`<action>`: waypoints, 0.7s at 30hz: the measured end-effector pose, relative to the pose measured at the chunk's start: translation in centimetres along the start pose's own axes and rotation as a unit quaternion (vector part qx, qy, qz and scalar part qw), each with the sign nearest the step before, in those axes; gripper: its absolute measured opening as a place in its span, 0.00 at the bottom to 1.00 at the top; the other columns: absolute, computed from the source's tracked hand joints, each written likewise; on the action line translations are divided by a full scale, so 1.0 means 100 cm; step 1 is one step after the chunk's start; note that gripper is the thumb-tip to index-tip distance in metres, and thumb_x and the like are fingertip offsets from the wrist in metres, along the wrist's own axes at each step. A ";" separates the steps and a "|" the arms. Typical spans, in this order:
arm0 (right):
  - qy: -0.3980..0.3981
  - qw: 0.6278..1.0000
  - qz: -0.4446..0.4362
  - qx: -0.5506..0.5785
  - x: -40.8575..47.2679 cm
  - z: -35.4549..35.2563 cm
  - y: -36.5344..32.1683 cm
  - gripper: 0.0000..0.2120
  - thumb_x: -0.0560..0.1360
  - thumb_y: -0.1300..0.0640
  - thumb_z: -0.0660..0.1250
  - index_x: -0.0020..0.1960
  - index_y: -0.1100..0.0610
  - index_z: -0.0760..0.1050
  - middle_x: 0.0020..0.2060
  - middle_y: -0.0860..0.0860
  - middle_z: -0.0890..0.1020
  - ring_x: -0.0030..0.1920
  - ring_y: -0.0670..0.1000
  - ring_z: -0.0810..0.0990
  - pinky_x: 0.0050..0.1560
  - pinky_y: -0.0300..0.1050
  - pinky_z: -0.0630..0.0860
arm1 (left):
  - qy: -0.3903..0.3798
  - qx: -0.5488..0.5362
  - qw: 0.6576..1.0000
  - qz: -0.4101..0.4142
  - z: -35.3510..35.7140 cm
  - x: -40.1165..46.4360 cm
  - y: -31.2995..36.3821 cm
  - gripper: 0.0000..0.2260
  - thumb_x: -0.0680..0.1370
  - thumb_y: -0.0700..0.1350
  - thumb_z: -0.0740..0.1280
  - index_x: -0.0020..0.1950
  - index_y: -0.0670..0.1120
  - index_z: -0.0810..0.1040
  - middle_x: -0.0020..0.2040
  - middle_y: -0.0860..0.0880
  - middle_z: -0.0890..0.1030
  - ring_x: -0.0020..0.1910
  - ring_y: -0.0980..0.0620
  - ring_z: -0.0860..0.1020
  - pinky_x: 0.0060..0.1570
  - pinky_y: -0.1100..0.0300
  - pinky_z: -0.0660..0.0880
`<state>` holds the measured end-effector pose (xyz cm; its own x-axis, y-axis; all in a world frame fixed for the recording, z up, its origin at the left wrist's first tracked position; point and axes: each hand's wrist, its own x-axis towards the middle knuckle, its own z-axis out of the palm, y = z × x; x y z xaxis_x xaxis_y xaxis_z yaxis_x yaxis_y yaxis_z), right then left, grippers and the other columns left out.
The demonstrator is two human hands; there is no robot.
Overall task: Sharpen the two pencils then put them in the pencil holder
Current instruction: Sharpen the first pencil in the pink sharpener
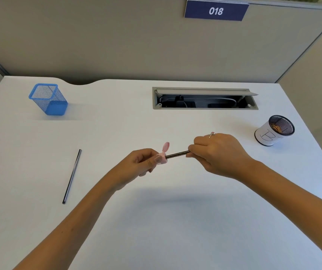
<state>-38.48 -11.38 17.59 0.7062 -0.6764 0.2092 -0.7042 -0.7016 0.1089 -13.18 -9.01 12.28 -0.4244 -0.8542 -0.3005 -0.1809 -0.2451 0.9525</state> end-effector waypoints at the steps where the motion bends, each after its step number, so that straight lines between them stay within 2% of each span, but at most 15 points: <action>1: -0.036 0.999 0.034 0.022 0.001 -0.001 -0.003 0.20 0.79 0.45 0.54 0.38 0.53 0.78 0.30 0.47 0.75 0.27 0.52 0.72 0.25 0.41 0.65 | 0.026 0.024 0.999 0.019 0.002 0.000 -0.003 0.11 0.79 0.56 0.67 0.49 0.50 0.83 0.41 0.56 0.82 0.37 0.56 0.73 0.37 0.64 0.68; 3: -0.150 0.973 0.133 0.111 0.005 -0.002 -0.006 0.21 0.79 0.42 0.54 0.39 0.54 0.78 0.31 0.47 0.76 0.30 0.49 0.73 0.30 0.44 0.68 | 0.086 0.116 0.985 0.092 0.005 0.003 -0.010 0.10 0.76 0.56 0.68 0.50 0.52 0.82 0.48 0.55 0.83 0.44 0.55 0.79 0.45 0.60 0.74; 5: -0.241 0.897 0.250 0.272 0.009 -0.002 -0.007 0.20 0.78 0.43 0.59 0.37 0.55 0.78 0.29 0.47 0.74 0.29 0.46 0.69 0.32 0.43 0.66 | 0.113 0.220 0.951 0.183 0.007 0.008 -0.018 0.04 0.77 0.46 0.70 0.52 0.50 0.82 0.46 0.61 0.81 0.46 0.57 0.78 0.45 0.66 0.73; 6: -0.258 0.859 0.288 0.334 0.009 0.000 -0.006 0.20 0.78 0.43 0.61 0.35 0.55 0.77 0.29 0.47 0.73 0.28 0.46 0.68 0.32 0.42 0.64 | 0.117 0.254 0.937 0.208 0.007 0.009 -0.020 0.04 0.78 0.43 0.70 0.52 0.49 0.82 0.45 0.62 0.80 0.46 0.57 0.77 0.44 0.68 0.71; 8: -0.275 0.831 0.303 0.377 0.008 0.003 -0.005 0.20 0.78 0.43 0.61 0.35 0.55 0.78 0.30 0.47 0.72 0.29 0.47 0.68 0.33 0.41 0.63 | 0.103 0.255 0.940 0.200 0.003 0.012 -0.020 0.04 0.78 0.44 0.70 0.52 0.50 0.82 0.44 0.59 0.80 0.45 0.55 0.77 0.43 0.67 0.71; 10: -0.275 0.859 0.260 0.343 0.007 0.006 -0.008 0.18 0.79 0.43 0.59 0.41 0.53 0.80 0.30 0.46 0.73 0.30 0.46 0.69 0.33 0.42 0.63 | 0.060 0.205 0.970 0.112 -0.002 0.013 -0.014 0.05 0.79 0.49 0.68 0.52 0.51 0.83 0.45 0.58 0.83 0.43 0.54 0.78 0.42 0.60 0.74; 12: -0.249 0.915 0.180 0.260 0.005 0.010 -0.008 0.16 0.80 0.44 0.57 0.48 0.51 0.78 0.36 0.46 0.77 0.36 0.47 0.72 0.35 0.42 0.65 | 0.004 0.136 0.991 0.007 -0.007 0.015 -0.008 0.09 0.79 0.54 0.67 0.50 0.52 0.84 0.39 0.59 0.81 0.37 0.51 0.74 0.36 0.61 0.70; 14: -0.189 0.961 0.107 0.173 0.002 0.013 -0.001 0.14 0.79 0.43 0.56 0.51 0.49 0.77 0.42 0.45 0.79 0.41 0.48 0.75 0.37 0.41 0.67 | -0.040 0.050 0.996 -0.057 -0.010 0.016 -0.004 0.15 0.78 0.56 0.65 0.49 0.47 0.85 0.36 0.51 0.75 0.33 0.52 0.66 0.31 0.63 0.63; 15: -0.146 0.977 0.072 0.135 0.001 0.015 0.004 0.15 0.79 0.43 0.56 0.50 0.49 0.77 0.41 0.45 0.79 0.39 0.49 0.76 0.37 0.42 0.69 | -0.052 0.011 0.995 -0.082 -0.010 0.016 -0.004 0.17 0.78 0.57 0.64 0.49 0.44 0.84 0.35 0.49 0.73 0.31 0.52 0.64 0.30 0.64 0.60; 17: -0.073 0.995 0.009 0.069 -0.003 0.019 0.012 0.16 0.79 0.44 0.55 0.47 0.51 0.78 0.36 0.46 0.78 0.33 0.52 0.76 0.32 0.43 0.71 | -0.070 -0.047 0.987 -0.138 -0.007 0.016 -0.005 0.19 0.80 0.57 0.62 0.46 0.43 0.82 0.32 0.49 0.68 0.29 0.53 0.60 0.27 0.64 0.57; 19: -0.040 0.998 -0.028 0.035 -0.005 0.023 0.015 0.15 0.79 0.47 0.56 0.45 0.53 0.79 0.32 0.48 0.76 0.29 0.53 0.73 0.28 0.41 0.65 | -0.094 -0.083 0.975 -0.184 -0.002 0.015 -0.006 0.20 0.82 0.57 0.59 0.45 0.44 0.81 0.30 0.50 0.66 0.29 0.52 0.55 0.26 0.64 0.54; 21: -0.023 0.999 -0.031 0.023 -0.008 0.026 0.013 0.15 0.79 0.48 0.57 0.42 0.53 0.78 0.30 0.48 0.75 0.28 0.52 0.71 0.28 0.41 0.61 | -0.101 -0.102 0.971 -0.192 0.001 0.014 -0.006 0.19 0.82 0.56 0.58 0.46 0.44 0.80 0.29 0.52 0.67 0.29 0.53 0.54 0.26 0.65 0.54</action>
<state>-39.74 -12.34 14.99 0.7513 -0.6407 0.1585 -0.6562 -0.7509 0.0744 -13.73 -10.02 11.25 -0.5300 -0.5794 -0.6192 -0.1900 -0.6305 0.7525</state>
